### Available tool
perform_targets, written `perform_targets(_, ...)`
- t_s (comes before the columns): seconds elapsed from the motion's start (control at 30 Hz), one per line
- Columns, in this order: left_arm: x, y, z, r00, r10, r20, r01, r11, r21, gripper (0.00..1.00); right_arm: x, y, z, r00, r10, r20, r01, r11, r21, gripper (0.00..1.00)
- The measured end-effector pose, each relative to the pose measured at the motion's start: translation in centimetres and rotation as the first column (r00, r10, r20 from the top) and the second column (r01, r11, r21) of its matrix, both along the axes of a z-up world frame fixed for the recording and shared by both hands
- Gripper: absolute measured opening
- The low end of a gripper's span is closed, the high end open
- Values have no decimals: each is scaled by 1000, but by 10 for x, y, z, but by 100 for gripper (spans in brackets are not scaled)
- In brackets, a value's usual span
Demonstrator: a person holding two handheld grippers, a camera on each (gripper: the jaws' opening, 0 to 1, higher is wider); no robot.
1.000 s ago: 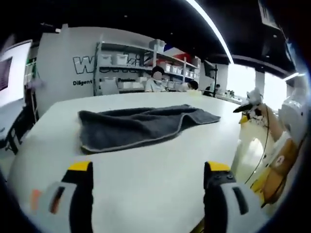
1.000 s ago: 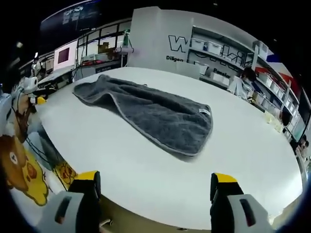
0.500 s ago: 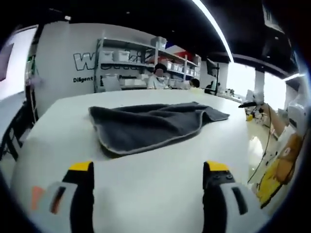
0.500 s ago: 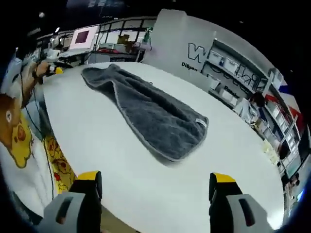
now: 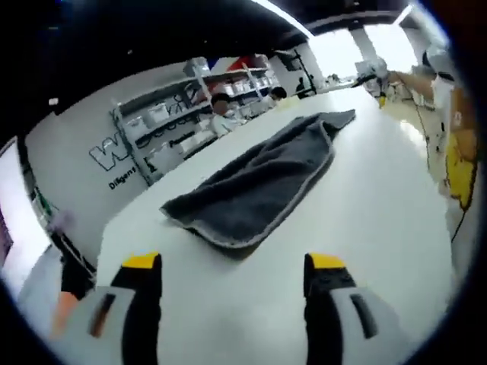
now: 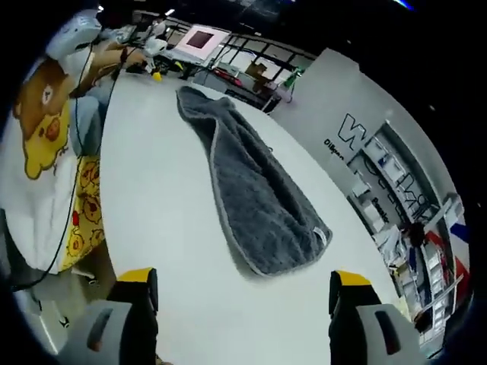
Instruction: Fold the towel on the table until its edges align and the towel forms a compact rectangular stack.
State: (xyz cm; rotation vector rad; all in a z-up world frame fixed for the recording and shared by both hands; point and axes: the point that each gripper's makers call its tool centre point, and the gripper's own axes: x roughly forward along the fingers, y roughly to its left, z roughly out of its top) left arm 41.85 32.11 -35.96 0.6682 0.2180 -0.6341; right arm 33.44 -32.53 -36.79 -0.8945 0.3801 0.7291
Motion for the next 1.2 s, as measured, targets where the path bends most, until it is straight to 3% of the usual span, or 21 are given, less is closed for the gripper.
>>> perform_targets(0.03, 2, -1, 2, 1000, -9, 12, 9, 1000, -2, 79, 1, -1, 0, 1000, 0, 1, 0, 1000, -3, 95)
perform_targets(0.07, 8, -4, 5, 998, -41, 47, 38, 998, 55, 77, 5, -2, -1, 1000, 5, 10, -4, 1000, -16, 94)
perform_targets(0.2, 20, -5, 2, 993, -64, 104, 37, 969, 242, 65, 12, -6, 4, 998, 25, 49, -24, 999, -25, 88)
perform_targets(0.27, 27, -1, 3, 987, -79, 138, 27, 940, 341, 59, 14, -8, 5, 997, 40, 64, -38, 999, -24, 83)
perform_targets(0.3, 30, 0, 0, 985, -101, 137, 39, 916, 399, 58, 16, -10, 5, 996, 46, 74, -44, 999, -31, 82)
perform_targets(0.47, 34, -4, -8, 983, -147, 110, 85, 896, 437, 53, 21, -17, -2, 996, 51, 73, -43, 994, -102, 79)
perform_targets(0.5, 36, -3, -12, 983, -154, 101, 88, 875, 476, 51, 23, -17, -4, 996, 54, 70, -46, 993, -111, 78)
perform_targets(0.77, 46, -10, -17, 980, -169, 104, 103, 880, 463, 38, 31, -12, -10, 997, 65, 52, -59, 993, -102, 68)
perform_targets(1.07, 57, -12, -27, 982, -168, 87, 110, 883, 456, 35, 37, -14, -17, 998, 62, 13, -61, 995, -76, 56)
perform_targets(1.2, 63, -15, -27, 979, -173, 108, 106, 882, 460, 36, 41, -14, -22, 998, 59, 11, -58, 996, -71, 54)
